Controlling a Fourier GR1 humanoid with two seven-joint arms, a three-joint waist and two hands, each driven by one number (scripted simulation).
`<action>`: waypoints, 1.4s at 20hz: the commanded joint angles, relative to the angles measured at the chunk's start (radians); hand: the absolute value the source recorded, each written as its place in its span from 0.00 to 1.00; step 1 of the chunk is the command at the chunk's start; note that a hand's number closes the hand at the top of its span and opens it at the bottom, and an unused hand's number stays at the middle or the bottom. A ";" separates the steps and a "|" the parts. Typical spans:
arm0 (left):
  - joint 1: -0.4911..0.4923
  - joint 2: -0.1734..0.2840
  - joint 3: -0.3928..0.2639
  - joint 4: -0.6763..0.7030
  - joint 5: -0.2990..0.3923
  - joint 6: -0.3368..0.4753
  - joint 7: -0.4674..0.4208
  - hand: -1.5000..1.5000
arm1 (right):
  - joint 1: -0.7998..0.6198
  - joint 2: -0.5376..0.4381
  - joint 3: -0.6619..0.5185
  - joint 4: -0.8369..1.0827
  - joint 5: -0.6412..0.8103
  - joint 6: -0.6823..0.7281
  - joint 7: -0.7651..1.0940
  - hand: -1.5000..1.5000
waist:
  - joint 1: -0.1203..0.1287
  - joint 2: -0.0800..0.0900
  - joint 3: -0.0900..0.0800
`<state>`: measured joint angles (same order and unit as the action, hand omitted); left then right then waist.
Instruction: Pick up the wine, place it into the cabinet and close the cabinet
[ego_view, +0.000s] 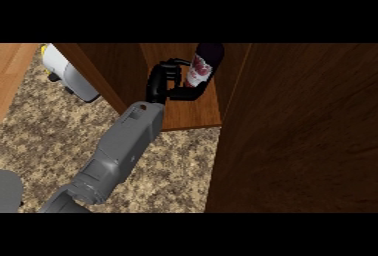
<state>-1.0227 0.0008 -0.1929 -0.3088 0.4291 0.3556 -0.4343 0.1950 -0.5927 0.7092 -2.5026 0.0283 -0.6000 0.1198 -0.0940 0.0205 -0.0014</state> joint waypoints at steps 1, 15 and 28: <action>-0.047 -0.001 0.034 0.062 0.029 0.010 -0.016 1.00 | 0.017 -0.019 -0.011 -0.146 -0.061 0.022 0.047 0.00 | -0.015 0.010 0.000; -0.087 0.073 0.043 0.203 -0.032 0.074 -0.124 0.00 | 0.084 -0.029 0.031 -0.131 -0.056 0.049 -0.043 0.00 | -0.040 0.017 0.000; -0.144 0.086 0.060 0.216 -0.034 0.060 -0.152 0.00 | 0.107 -0.040 0.020 -0.127 -0.071 0.066 -0.100 0.00 | -0.039 0.019 -0.001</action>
<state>-1.1577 0.0681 -0.1425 -0.0834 0.3897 0.4560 -0.5651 0.2625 -0.6082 0.7296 -2.4932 0.0014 -0.5422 -0.0160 -0.1326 0.0393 -0.0026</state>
